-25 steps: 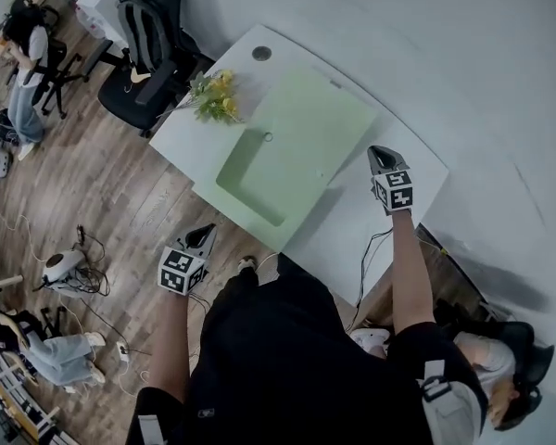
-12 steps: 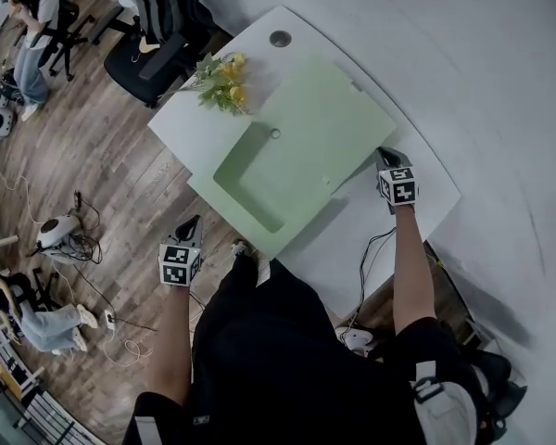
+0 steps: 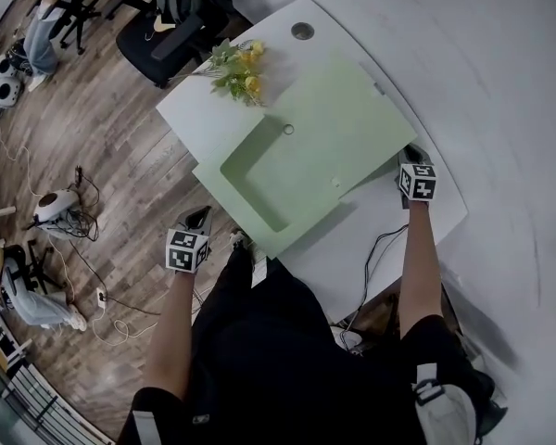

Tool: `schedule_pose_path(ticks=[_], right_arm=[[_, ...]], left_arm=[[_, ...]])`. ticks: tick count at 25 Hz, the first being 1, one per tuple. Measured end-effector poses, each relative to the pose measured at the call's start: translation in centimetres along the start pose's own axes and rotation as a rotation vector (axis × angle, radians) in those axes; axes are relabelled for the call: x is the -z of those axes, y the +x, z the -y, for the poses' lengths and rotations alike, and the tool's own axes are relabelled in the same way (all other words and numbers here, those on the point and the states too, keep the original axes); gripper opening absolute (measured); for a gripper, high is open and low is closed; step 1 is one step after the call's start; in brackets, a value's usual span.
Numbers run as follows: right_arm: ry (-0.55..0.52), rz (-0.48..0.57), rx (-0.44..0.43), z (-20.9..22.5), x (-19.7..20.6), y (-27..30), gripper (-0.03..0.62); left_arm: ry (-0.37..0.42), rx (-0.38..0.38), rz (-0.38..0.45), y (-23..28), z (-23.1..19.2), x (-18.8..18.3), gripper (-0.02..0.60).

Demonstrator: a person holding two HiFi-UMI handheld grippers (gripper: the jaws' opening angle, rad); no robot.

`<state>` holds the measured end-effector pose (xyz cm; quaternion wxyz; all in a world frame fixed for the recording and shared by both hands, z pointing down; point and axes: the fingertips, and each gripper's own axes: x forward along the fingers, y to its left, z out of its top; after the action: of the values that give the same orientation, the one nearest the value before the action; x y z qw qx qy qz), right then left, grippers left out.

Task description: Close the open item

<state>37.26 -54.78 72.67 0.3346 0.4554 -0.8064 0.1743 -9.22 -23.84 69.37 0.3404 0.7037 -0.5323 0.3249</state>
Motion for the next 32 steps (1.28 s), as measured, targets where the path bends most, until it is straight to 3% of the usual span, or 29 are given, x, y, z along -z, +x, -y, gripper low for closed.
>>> schedule_pose_path(ticks=[4, 10, 18, 22, 26, 32], right_arm=[[0.018, 0.045, 0.018, 1.7, -1.3, 0.3, 0.009], [0.012, 0.109, -0.099, 0.7, -3.6, -0.4, 0.009], [0.074, 0.250, -0.455, -5.6, -8.6, -4.4, 0.009], [0.069, 0.254, -0.650, -9.3, -10.3, -6.7, 0.008], [0.018, 0.212, -0.763, -13.0, -10.4, -8.3, 0.008], [-0.047, 0.109, -0.864, -18.4, -10.2, -11.3, 0.008]], left_arm=[[-0.085, -0.004, 0.038, 0.3, -0.3, -1.0, 0.006], [-0.051, 0.007, -0.002, 0.9, 0.2, -0.2, 0.006], [-0.015, 0.063, -0.017, 1.7, 1.4, -0.3, 0.006], [0.016, 0.081, -0.019, 1.9, 1.6, -0.6, 0.006], [0.039, 0.103, -0.012, 2.1, 1.6, -0.4, 0.006], [0.084, 0.190, 0.009, 1.7, 1.8, -0.2, 0.006]])
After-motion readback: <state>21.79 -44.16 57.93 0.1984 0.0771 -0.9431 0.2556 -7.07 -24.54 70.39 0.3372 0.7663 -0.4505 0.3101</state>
